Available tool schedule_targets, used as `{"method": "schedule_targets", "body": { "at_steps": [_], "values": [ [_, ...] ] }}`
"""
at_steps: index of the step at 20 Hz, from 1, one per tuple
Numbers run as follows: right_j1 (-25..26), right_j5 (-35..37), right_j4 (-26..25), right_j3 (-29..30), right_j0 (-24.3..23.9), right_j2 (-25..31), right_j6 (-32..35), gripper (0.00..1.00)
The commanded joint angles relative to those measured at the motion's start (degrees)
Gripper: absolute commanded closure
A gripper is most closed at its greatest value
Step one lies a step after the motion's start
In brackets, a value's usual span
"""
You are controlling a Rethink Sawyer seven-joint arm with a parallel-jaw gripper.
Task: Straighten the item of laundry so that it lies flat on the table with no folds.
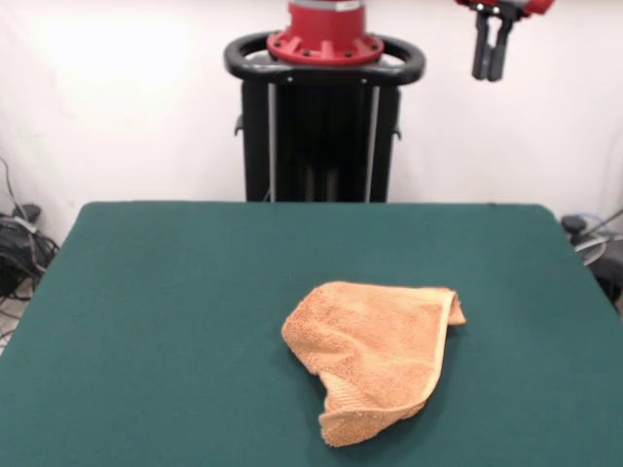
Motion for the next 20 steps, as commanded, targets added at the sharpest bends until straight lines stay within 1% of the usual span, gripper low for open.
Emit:
{"method": "schedule_targets", "body": {
  "at_steps": [1, 3, 4, 5, 7, 9, 10, 12, 14, 18, 20],
  "values": [
    [3.1, -5.8, 1.5, 0.1, 3.1, -9.4, 15.8, 1.00],
    [3.4, -7.3, 2.2, 0.1, 3.6, -10.4, 15.9, 1.00],
    [3.1, -7.9, 2.2, 0.2, 2.7, -10.3, 15.5, 1.00],
    [3.8, -8.3, 2.7, -0.2, 3.4, -11.3, 15.6, 1.00],
    [4.3, -9.9, 3.5, 0.0, 3.2, -11.9, 15.5, 1.00],
    [3.4, -12.3, 4.5, 0.9, 1.3, -10.8, 15.7, 1.00],
    [2.2, -13.3, 4.8, 1.5, -1.0, -9.1, 16.0, 1.00],
    [0.6, -16.0, 5.9, 3.1, -3.3, -7.3, 17.9, 1.00],
    [0.3, -18.3, 7.2, 4.1, -3.6, -7.5, 19.0, 1.00],
    [1.6, -21.3, 9.4, 5.0, -3.0, -8.7, 18.8, 1.00],
    [2.3, -20.7, 9.7, 5.1, -2.5, -9.3, 17.3, 1.00]
  ]
}}
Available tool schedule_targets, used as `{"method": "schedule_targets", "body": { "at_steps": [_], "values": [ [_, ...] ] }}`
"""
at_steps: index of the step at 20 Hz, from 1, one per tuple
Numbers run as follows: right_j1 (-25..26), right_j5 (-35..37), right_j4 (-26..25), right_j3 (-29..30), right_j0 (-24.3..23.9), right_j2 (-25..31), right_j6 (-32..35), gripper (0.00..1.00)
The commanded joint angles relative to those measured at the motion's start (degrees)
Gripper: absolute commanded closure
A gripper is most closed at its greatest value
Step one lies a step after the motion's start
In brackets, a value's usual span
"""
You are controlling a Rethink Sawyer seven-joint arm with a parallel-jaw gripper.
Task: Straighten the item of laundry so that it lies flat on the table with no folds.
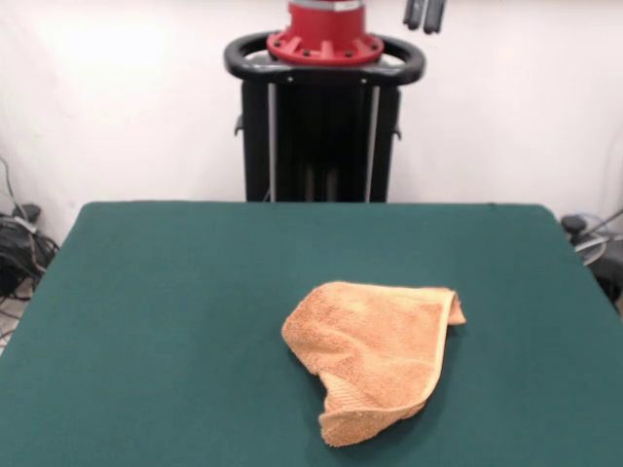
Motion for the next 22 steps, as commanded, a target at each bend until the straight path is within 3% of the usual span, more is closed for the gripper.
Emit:
{"method": "schedule_targets", "body": {
  "at_steps": [1, 10, 22],
  "values": [
    [3.3, -1.1, 4.1, 5.2, 0.1, -1.6, 15.3, 1.00],
    [6.6, 5.4, 3.1, 3.3, 0.0, -0.5, 10.5, 1.00],
    [8.3, 2.0, 0.4, 1.9, -4.1, 3.3, 10.3, 1.00]
  ]
}}
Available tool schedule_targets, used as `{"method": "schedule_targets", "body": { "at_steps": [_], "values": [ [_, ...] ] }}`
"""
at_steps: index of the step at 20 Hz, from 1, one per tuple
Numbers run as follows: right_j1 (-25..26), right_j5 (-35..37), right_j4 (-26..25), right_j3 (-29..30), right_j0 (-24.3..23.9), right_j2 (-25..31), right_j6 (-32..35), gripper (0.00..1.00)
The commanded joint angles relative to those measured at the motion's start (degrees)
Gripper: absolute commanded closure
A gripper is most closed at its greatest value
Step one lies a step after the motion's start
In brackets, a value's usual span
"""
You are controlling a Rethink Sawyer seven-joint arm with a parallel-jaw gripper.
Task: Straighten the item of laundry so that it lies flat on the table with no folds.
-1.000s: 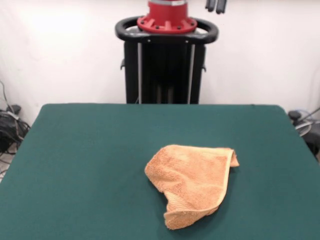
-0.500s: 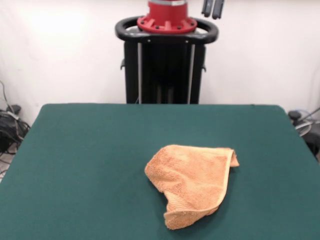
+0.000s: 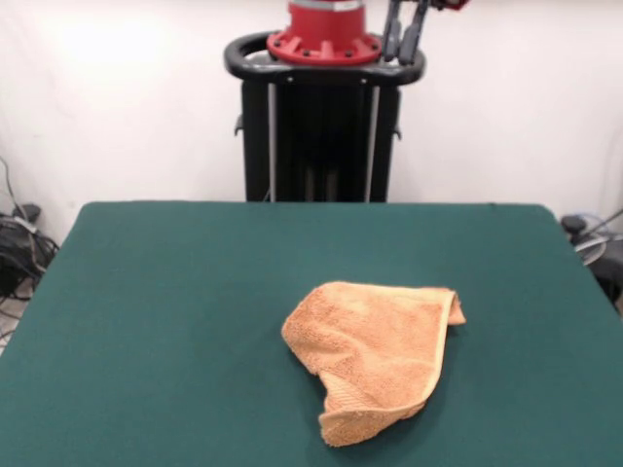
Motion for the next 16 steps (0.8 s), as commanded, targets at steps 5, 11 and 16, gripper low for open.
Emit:
{"method": "schedule_targets", "body": {
  "at_steps": [5, 11, 16],
  "values": [
    [4.2, 2.3, -3.2, 2.6, -6.6, 7.1, 10.6, 1.00],
    [4.7, 0.8, -5.8, 3.3, -9.7, 10.8, 10.8, 1.00],
    [5.1, 2.4, -7.2, 2.9, -10.8, 11.8, 9.2, 1.00]
  ]
}}
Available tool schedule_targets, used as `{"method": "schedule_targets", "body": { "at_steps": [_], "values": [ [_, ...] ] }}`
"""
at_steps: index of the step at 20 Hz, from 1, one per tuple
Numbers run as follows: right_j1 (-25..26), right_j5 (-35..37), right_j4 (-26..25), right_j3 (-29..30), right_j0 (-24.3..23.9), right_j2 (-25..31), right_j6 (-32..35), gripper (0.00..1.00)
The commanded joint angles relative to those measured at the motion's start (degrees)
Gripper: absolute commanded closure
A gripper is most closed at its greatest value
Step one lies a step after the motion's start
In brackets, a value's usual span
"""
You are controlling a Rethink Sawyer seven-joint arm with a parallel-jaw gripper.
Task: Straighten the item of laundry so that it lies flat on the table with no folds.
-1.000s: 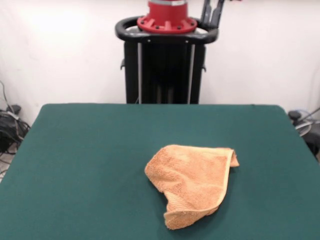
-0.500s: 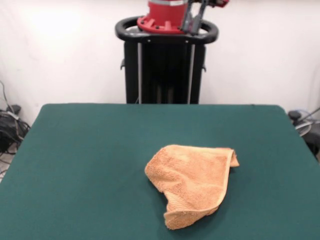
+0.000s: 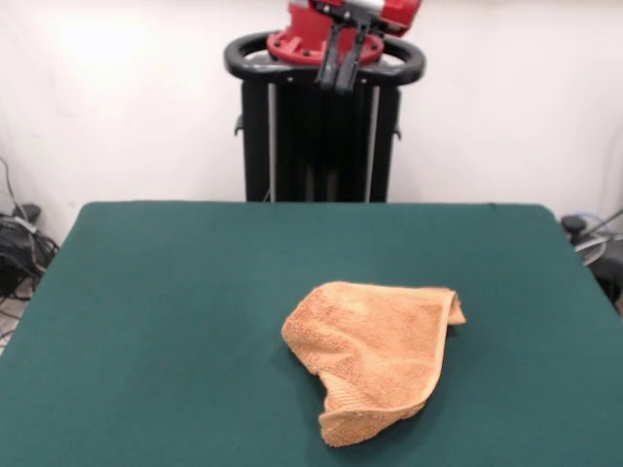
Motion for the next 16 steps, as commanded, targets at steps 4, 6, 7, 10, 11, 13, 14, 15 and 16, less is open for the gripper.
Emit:
{"method": "schedule_targets", "body": {
  "at_steps": [4, 6, 7, 10, 11, 13, 14, 15, 16],
  "values": [
    [3.3, 3.8, -4.6, 2.5, -1.7, 7.4, 8.3, 1.00],
    [3.4, 4.0, -4.7, 2.2, -1.5, 7.0, 8.2, 1.00],
    [3.5, 4.2, -5.0, 2.1, -1.5, 6.9, 8.1, 1.00],
    [3.9, 5.0, -4.7, 1.4, -0.1, 5.8, 7.7, 1.00],
    [3.9, 5.2, -4.7, 1.3, 0.0, 5.7, 7.6, 1.00],
    [4.2, 5.3, -4.3, 0.9, 1.0, 5.2, 7.5, 0.00],
    [4.2, 5.2, -4.3, 0.9, 1.1, 5.3, 7.5, 0.00],
    [4.3, 5.1, -4.4, 0.9, 1.2, 5.3, 7.5, 0.00],
    [4.3, 5.0, -4.4, 1.0, 1.2, 5.3, 7.5, 0.00]
  ]
}}
